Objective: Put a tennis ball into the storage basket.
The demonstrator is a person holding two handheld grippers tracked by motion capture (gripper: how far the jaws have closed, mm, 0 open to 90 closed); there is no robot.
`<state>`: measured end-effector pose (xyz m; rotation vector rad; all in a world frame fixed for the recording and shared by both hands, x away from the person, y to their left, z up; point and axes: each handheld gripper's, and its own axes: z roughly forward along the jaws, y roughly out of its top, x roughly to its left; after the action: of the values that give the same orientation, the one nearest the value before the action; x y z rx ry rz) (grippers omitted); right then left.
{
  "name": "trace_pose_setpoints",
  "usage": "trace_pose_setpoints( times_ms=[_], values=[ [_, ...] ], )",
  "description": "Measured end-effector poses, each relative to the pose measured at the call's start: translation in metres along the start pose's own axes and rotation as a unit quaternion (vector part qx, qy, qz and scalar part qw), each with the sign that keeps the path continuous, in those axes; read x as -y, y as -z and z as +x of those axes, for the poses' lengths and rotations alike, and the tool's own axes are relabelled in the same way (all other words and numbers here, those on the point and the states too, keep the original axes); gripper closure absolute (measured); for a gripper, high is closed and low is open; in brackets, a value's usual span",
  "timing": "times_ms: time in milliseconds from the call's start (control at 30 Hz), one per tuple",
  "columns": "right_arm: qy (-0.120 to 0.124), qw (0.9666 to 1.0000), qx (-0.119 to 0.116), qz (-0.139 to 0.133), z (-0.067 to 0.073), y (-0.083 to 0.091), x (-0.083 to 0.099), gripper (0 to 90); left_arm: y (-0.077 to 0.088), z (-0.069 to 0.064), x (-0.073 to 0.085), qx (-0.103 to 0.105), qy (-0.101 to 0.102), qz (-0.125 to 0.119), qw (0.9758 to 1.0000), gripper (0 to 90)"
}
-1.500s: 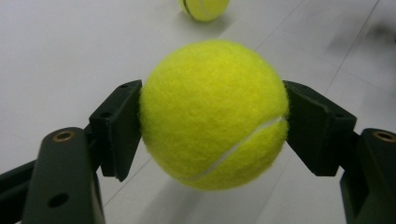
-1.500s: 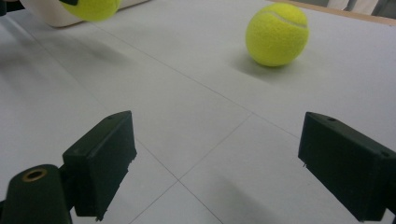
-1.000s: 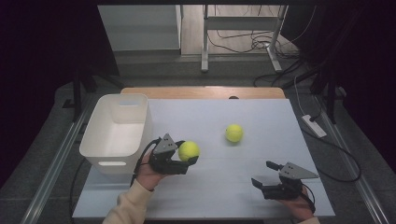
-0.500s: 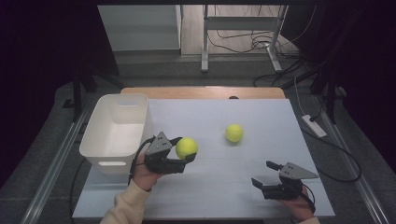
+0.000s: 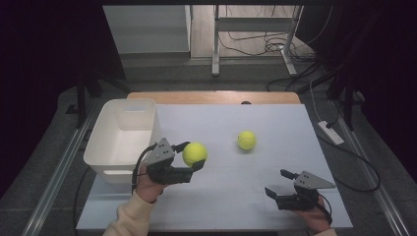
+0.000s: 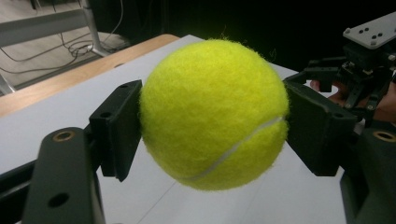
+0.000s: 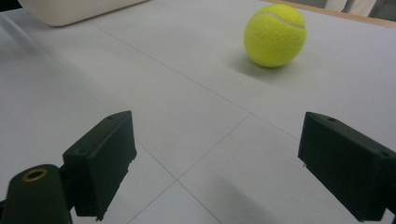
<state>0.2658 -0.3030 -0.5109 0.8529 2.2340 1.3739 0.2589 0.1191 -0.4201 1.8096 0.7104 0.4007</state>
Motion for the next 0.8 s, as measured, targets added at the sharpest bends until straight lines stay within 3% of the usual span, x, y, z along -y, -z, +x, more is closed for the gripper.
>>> trace_pose_setpoints(
  times_ms=[400, 800],
  values=[
    [-0.001, 1.0000, 0.001, -0.001, 0.000, 0.000, 0.000, 11.3, 0.012, -0.003, -0.006, -0.002, -0.006, -0.023, 0.9997, 26.4],
    [0.000, 1.0000, 0.002, -0.001, 0.000, 0.000, 0.000, 11.3, 0.021, 0.002, -0.009, -0.010, 0.001, -0.038, 0.9992, 26.4]
  ],
)
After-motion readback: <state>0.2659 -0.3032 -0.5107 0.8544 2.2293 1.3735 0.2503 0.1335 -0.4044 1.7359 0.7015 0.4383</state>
